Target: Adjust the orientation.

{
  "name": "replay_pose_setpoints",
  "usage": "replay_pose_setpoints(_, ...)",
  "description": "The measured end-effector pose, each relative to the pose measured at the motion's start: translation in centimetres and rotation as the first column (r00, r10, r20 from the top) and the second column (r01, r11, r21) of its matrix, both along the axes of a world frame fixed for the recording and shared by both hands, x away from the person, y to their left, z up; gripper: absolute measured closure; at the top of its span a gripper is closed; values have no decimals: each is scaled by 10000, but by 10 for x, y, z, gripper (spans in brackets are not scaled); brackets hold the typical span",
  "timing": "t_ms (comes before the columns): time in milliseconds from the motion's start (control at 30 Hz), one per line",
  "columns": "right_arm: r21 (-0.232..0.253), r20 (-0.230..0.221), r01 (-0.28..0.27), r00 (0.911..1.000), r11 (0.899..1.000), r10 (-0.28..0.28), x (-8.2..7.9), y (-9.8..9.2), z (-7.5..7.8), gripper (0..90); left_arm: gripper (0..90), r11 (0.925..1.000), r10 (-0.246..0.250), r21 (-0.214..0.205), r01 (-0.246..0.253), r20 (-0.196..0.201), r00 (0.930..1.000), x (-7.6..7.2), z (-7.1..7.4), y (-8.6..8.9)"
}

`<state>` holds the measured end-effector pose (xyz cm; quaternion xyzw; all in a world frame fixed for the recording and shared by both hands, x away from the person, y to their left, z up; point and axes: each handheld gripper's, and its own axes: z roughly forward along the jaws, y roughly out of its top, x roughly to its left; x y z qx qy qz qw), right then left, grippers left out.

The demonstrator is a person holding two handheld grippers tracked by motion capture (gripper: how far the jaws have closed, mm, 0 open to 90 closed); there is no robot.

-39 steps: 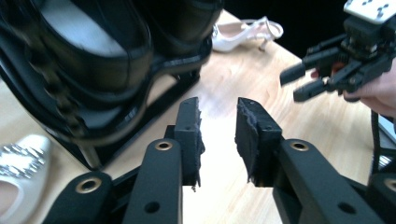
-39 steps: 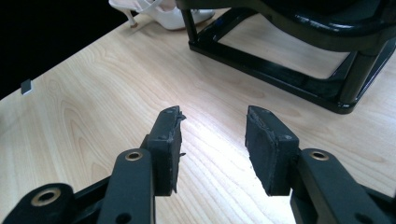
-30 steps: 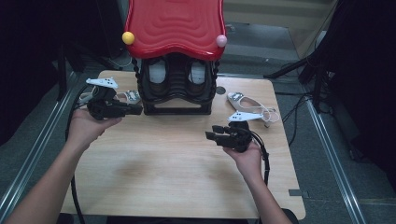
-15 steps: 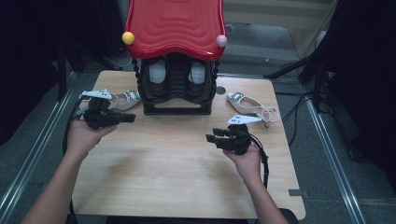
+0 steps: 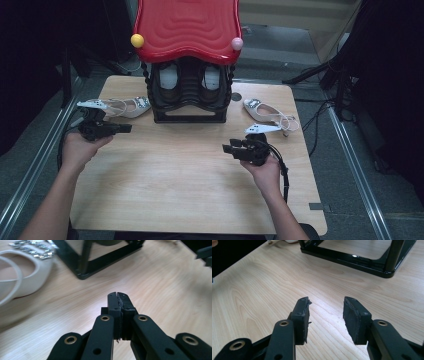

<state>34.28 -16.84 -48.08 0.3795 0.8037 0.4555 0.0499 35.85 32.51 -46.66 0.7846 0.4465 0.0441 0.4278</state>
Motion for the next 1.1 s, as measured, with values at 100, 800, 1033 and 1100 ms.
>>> replay_pose_setpoints(100, 2, 22, 22, 10000, 10000, -22, 0, -1, 0, 573, 900, 9997, 226, 24, -226, -52, 9997, 3, -6, 11)
replay_pose_setpoints(800, -559, 201, 356, 9992, 9978, -345, -4, -2, 0, 494, 900, 9873, 1585, -13, -1589, -590, 9856, 16, -39, 82)
replay_pose_setpoints(1033, -654, 262, 445, 9987, 9969, -429, -6, -2, 0, 485, 900, 9793, 2023, 149, -2017, -658, 9771, 20, -48, 102)
replay_pose_setpoints(1100, -671, 224, 488, 9986, 9966, -474, -6, -2, 0, 485, 900, 9755, 2201, 187, -2193, -640, 9734, 21, -49, 106)
